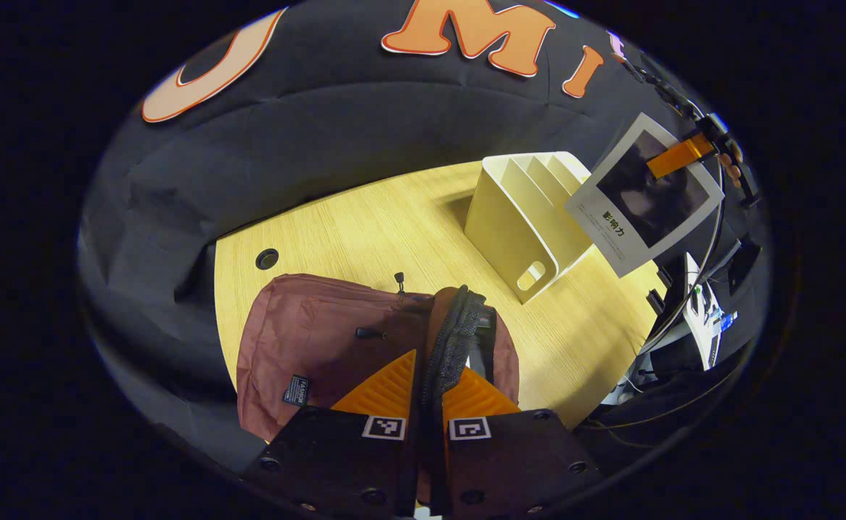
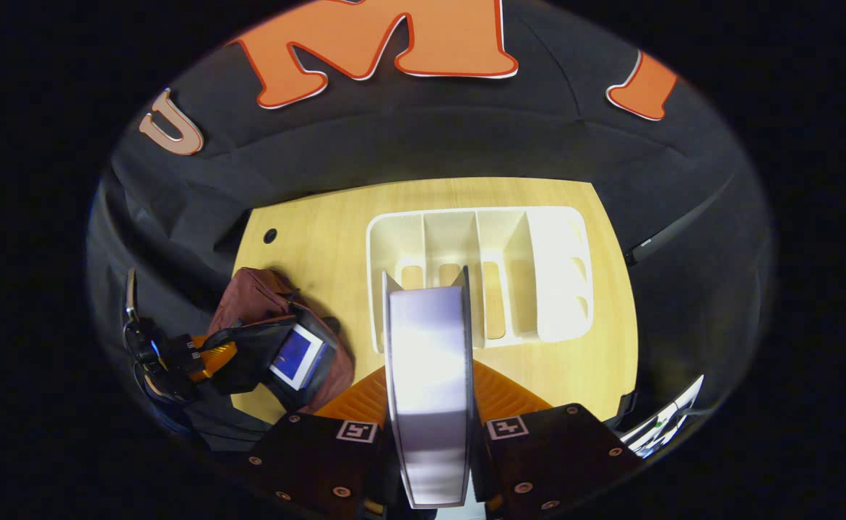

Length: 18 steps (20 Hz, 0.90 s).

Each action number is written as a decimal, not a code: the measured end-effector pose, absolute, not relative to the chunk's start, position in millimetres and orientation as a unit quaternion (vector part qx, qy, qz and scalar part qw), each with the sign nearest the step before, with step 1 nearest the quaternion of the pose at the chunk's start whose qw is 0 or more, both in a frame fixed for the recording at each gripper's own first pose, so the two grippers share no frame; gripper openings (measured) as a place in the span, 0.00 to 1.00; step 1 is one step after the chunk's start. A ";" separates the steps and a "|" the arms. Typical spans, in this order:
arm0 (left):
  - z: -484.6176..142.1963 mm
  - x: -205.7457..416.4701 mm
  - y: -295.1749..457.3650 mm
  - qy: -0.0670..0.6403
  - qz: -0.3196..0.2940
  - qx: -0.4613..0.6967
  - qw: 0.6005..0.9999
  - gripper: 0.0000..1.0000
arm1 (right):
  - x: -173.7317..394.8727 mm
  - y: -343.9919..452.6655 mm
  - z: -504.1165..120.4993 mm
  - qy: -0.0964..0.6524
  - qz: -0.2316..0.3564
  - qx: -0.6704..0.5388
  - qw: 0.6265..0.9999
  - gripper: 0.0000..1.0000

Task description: Open the schoolbag, grab two books from the bookshelf and put them into the schoolbag.

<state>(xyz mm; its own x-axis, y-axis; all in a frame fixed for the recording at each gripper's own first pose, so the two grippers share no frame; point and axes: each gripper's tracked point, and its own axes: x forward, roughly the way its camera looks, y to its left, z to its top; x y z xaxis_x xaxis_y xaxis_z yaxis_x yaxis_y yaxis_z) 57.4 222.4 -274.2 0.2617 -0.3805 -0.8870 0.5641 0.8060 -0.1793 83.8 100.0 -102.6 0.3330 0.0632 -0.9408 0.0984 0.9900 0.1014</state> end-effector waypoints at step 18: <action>-225.4 98.5 220.5 0.498 -0.330 0.134 0.791 0.08 | 41.5 237.4 -157.1 0.525 0.064 0.288 0.798 0.39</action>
<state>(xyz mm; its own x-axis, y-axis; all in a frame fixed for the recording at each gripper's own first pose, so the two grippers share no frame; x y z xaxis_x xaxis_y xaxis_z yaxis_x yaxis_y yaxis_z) 98.5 220.5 -225.4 0.2872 -0.3883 -0.8756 0.6554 0.7463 -0.1159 41.5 237.4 -157.1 0.4403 0.4050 -0.8013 0.2000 0.8259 0.5272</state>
